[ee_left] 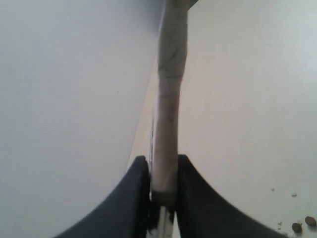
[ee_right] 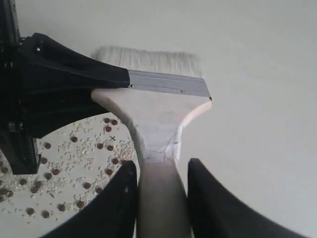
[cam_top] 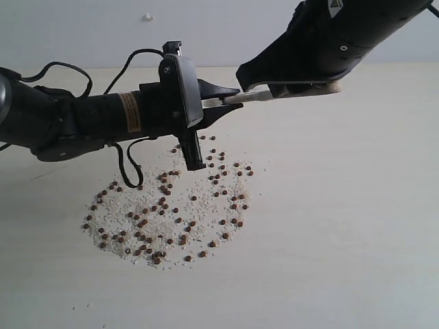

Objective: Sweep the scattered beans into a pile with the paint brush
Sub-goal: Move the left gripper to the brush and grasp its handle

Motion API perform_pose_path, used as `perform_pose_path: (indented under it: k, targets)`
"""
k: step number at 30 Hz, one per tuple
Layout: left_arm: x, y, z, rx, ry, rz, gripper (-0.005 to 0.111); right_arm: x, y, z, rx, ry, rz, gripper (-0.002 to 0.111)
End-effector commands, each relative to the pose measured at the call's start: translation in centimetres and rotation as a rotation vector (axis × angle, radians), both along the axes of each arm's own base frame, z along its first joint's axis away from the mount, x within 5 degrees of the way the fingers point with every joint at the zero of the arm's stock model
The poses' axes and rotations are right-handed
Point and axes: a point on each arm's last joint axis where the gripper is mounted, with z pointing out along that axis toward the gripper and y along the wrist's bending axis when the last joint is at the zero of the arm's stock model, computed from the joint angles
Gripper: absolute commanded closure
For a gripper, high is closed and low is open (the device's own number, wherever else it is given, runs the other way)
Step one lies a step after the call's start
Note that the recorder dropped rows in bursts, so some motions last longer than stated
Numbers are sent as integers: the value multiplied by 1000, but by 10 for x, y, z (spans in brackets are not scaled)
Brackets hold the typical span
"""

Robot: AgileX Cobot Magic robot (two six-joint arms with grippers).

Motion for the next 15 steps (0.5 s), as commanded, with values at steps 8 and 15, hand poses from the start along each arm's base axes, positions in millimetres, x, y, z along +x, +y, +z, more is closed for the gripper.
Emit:
perform_pose_path:
  k: [8,15]
  targets:
    - [0,-1,-1,-15,40,4,107,16,6,48,67,-264,45,31]
    - [8,9,-2,-89,227,81,107,13,-9,89,47,-465,3,30]
